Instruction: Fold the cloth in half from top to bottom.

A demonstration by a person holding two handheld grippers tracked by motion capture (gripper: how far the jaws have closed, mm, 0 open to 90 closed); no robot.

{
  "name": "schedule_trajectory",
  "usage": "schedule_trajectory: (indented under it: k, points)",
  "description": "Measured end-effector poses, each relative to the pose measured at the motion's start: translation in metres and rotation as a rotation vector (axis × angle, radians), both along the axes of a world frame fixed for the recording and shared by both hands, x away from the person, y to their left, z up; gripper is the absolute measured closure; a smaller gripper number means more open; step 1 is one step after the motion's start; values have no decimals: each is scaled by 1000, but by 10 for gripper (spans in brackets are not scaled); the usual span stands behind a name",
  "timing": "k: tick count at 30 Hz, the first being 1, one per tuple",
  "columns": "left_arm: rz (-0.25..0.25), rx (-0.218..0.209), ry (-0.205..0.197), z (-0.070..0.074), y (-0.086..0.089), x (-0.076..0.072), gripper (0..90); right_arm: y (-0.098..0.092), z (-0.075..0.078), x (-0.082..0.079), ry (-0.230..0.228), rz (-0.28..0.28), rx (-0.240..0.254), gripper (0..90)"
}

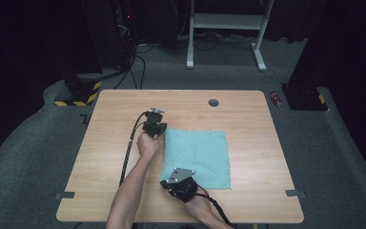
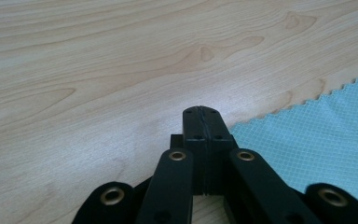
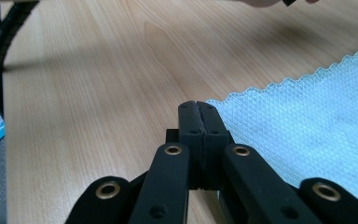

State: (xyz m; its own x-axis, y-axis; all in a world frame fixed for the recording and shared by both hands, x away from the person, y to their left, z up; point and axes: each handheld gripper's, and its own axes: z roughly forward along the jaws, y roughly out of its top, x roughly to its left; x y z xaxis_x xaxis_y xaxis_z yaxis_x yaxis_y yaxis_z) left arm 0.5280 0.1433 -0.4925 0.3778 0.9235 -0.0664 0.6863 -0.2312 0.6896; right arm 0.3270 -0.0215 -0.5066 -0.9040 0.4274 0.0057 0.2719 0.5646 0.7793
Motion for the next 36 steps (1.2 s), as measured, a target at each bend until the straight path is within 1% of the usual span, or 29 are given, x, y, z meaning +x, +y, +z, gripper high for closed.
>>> schedule_trajectory:
  k: [3,7,8,10,12,14,15,16,17,20,22,23,24,26,27,29,32,33,35,36]
  points:
    - [5,-3,0,1,3,-1,900,2,3,-1,1,5,9,900]
    - [-1,7,-10,5,8,-3,900,4,6,-1,7,11,20,900]
    - [-5,1,-9,6,10,-3,900,5,6,-1,6,14,21,900]
    - [8,-9,-21,10,15,-4,900,7,8,-2,10,22,25,900]
    - [22,-37,-22,14,21,-5,900,10,10,-4,6,32,26,900]
    - [28,-53,-25,18,26,-7,900,12,11,-6,-2,37,22,900]
    - [25,-48,-28,20,28,-9,900,13,11,-6,-8,39,20,900]
    - [21,-45,-29,21,29,-10,900,14,11,-6,-4,38,21,900]
    - [16,-52,-26,21,31,-12,900,15,11,-5,0,37,24,900]
    - [10,-54,-12,16,33,-13,900,15,9,-4,6,39,21,900]
    - [7,-47,-2,9,32,-13,900,15,8,-4,5,39,19,900]
    - [1,-48,10,5,31,-13,900,15,8,-4,5,39,20,900]
    - [-7,-59,30,0,28,-12,861,15,7,-4,5,40,20,900]
    - [-17,-53,50,-6,24,-10,783,15,7,-4,4,42,18,900]
    - [-17,-46,52,-8,22,-9,757,15,6,-4,4,42,17,900]
    - [-11,-44,61,-11,18,-7,702,14,7,-4,3,40,14,900]
    - [-1,-10,66,-14,16,-6,686,14,7,-4,1,38,12,900]
    - [4,1,69,-16,15,-6,687,14,7,-4,1,40,13,900]
    - [12,6,68,-16,15,-6,694,14,7,-5,2,42,10,900]
    - [8,23,64,-16,15,-6,703,15,6,-5,3,42,9,900]
